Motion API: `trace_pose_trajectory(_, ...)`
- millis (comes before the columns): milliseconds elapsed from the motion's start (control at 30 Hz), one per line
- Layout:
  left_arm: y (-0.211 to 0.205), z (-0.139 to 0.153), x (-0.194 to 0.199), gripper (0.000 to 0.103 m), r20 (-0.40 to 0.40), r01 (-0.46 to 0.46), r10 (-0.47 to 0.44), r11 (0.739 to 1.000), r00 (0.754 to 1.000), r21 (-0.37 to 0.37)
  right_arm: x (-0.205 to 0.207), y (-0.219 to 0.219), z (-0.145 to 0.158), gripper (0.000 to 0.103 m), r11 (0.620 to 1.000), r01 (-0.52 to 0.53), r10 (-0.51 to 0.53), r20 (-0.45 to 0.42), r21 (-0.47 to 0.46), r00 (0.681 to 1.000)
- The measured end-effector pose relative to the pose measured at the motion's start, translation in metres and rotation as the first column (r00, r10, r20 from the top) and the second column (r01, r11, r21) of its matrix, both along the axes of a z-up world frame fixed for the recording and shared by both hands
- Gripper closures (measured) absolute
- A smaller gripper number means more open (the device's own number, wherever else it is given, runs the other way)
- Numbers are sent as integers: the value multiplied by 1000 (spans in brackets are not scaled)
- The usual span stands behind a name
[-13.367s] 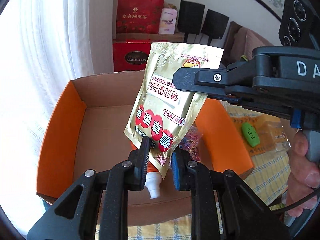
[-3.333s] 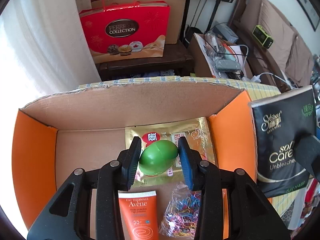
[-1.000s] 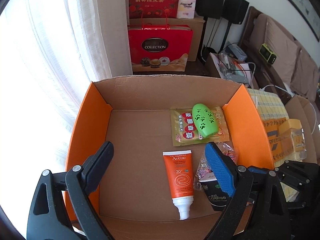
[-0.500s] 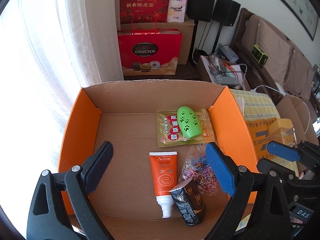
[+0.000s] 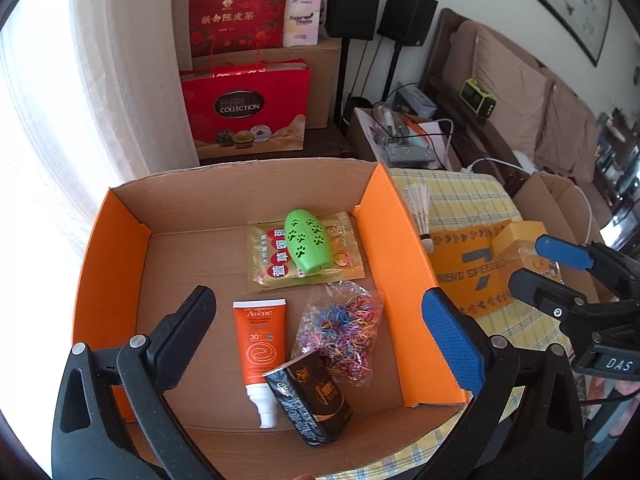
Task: Organize objects
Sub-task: 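Move the right gripper to the white shuttlecock and close on its cork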
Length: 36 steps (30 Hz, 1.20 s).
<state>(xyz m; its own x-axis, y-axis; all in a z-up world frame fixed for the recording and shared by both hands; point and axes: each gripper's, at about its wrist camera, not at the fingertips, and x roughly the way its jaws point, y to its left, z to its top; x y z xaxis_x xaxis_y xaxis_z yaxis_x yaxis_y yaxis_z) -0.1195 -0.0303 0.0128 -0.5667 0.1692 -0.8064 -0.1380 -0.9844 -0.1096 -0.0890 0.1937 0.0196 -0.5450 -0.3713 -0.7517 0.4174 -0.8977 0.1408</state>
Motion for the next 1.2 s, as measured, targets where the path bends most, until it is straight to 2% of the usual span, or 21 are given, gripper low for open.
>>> trace_pose_trajectory(333, 47, -1, -4, 0, 12, 70, -70, 997, 997, 31, -12, 53, 0, 19, 994, 106, -106, 9, -7, 994)
trace_pose_trajectory(567, 55, 3, -12, 0, 3, 60, -60, 996, 998, 61, -25, 58, -7, 22, 996, 86, -85, 28, -26, 996)
trace_pose_trajectory(633, 54, 5, -14, 0, -2, 51, -51, 997, 999, 59, -29, 52, -12, 25, 997, 62, -61, 43, -37, 997)
trace_pose_trajectory(800, 51, 8, -20, 0, -13, 38, -37, 998, 999, 52, -45, 34, -28, 42, 998, 42, -37, 98, -45, 994)
trace_pose_trajectory(1200, 40, 2, -31, 0, -5, 18, -18, 997, 1000, 76, -91, 10, -64, 61, 997, 74, -69, 160, -25, 985)
